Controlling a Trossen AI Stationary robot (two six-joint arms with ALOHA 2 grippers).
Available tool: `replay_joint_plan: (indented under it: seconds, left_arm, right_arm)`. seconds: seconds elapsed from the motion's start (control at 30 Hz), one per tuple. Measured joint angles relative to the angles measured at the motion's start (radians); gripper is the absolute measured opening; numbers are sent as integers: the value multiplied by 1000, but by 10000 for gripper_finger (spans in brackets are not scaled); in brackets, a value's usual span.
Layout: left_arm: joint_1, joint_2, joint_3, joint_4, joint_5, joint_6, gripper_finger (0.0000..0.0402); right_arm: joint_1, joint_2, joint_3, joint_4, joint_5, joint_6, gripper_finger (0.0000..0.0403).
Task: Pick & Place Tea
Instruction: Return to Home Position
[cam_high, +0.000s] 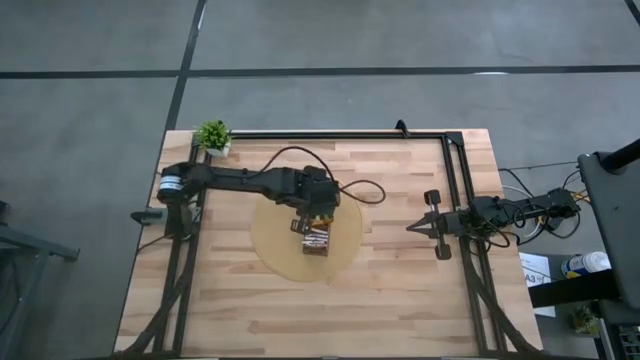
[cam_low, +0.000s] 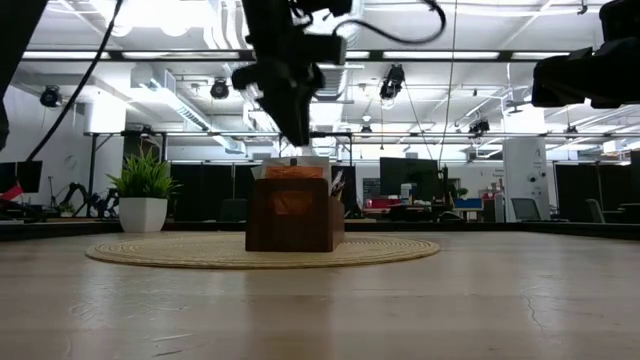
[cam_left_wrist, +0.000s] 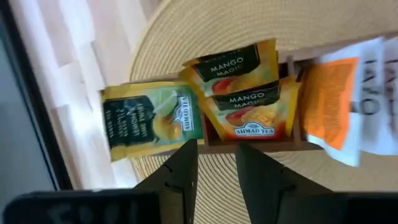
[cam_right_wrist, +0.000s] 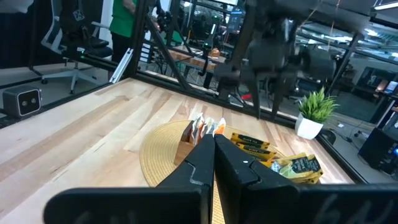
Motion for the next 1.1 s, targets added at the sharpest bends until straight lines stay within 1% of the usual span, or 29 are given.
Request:
replay_joint_plan:
  seconds: [0.17, 0.27, 0.4, 0.47, 0.57, 0.63, 0.73, 0.87, 0.97, 1.1]
  left_arm:
    - [7, -92, -17, 7, 43, -45, 103]
    - [19, -164, -30, 39, 80, -70, 103]
    - [21, -247, -41, 88, 81, -116, 103]
    - [20, -278, -60, 108, 96, -182, 103]
    - [19, -325, -130, 205, 116, -253, 103]
    - [20, -366, -209, 306, 129, -255, 103]
    - [37, -451, -368, 476, 131, -287, 103]
    - [73, -614, -623, 711, 126, -368, 103]
    - [88, -740, -804, 882, 124, -399, 103]
    - [102, -908, -995, 1076, 98, -416, 103]
  right_arm:
    - [0, 1, 0, 0, 0, 0, 8]
    - [0, 0, 0, 0, 0, 0, 8]
    - [0, 1, 0, 0, 0, 0, 8]
    - [0, 0, 0, 0, 0, 0, 9]
    - [0, 0, 0, 0, 0, 0, 9]
    - [0, 0, 0, 0, 0, 0, 8]
    - [0, 0, 0, 0, 0, 0, 8]
    - [0, 0, 0, 0, 0, 0, 8]
    - [0, 0, 0, 0, 0, 0, 9]
    - [0, 0, 0, 0, 0, 0, 9]
